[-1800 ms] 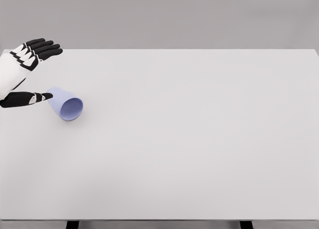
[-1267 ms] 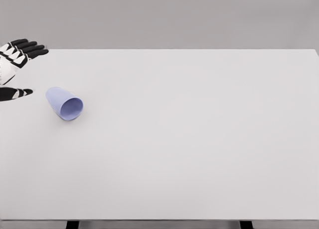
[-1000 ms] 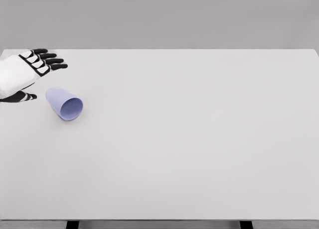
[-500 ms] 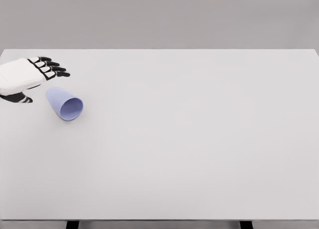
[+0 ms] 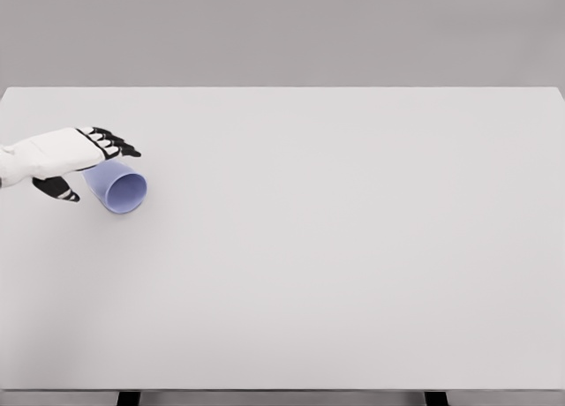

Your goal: Flip the cup with left arm and place it on the table

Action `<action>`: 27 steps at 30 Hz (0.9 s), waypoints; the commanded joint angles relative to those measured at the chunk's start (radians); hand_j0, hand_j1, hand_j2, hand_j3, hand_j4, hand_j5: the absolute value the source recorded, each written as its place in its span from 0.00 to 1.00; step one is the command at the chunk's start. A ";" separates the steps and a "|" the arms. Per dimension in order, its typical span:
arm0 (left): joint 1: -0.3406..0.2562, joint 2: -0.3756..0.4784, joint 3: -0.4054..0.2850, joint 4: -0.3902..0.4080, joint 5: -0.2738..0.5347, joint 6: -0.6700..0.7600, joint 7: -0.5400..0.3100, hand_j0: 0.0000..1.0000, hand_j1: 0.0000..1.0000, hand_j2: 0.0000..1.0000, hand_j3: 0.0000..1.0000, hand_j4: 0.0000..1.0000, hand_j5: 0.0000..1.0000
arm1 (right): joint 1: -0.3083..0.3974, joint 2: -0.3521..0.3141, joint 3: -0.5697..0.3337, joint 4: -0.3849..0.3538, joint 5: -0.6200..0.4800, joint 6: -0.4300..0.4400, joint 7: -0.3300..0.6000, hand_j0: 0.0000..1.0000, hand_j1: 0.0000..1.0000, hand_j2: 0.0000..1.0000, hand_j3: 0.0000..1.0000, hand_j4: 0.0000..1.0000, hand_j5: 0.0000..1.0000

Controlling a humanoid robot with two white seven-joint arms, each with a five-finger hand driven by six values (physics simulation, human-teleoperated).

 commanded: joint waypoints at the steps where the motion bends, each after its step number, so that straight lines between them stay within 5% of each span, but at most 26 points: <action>1: 0.000 -0.001 -0.016 0.016 0.003 0.002 0.000 1.00 1.00 1.00 1.00 1.00 1.00 | 0.000 0.000 -0.001 0.000 0.000 0.001 0.000 1.00 1.00 1.00 1.00 1.00 1.00; 8: -0.032 -0.058 -0.019 0.054 -0.084 0.002 0.000 1.00 1.00 1.00 1.00 1.00 1.00 | 0.000 0.000 0.001 0.000 -0.001 0.001 0.000 1.00 1.00 1.00 1.00 1.00 1.00; 27: -0.072 -0.077 -0.083 0.112 -0.087 0.002 0.000 1.00 1.00 1.00 1.00 1.00 1.00 | 0.000 0.000 -0.001 0.000 0.000 0.001 0.000 1.00 1.00 1.00 1.00 1.00 1.00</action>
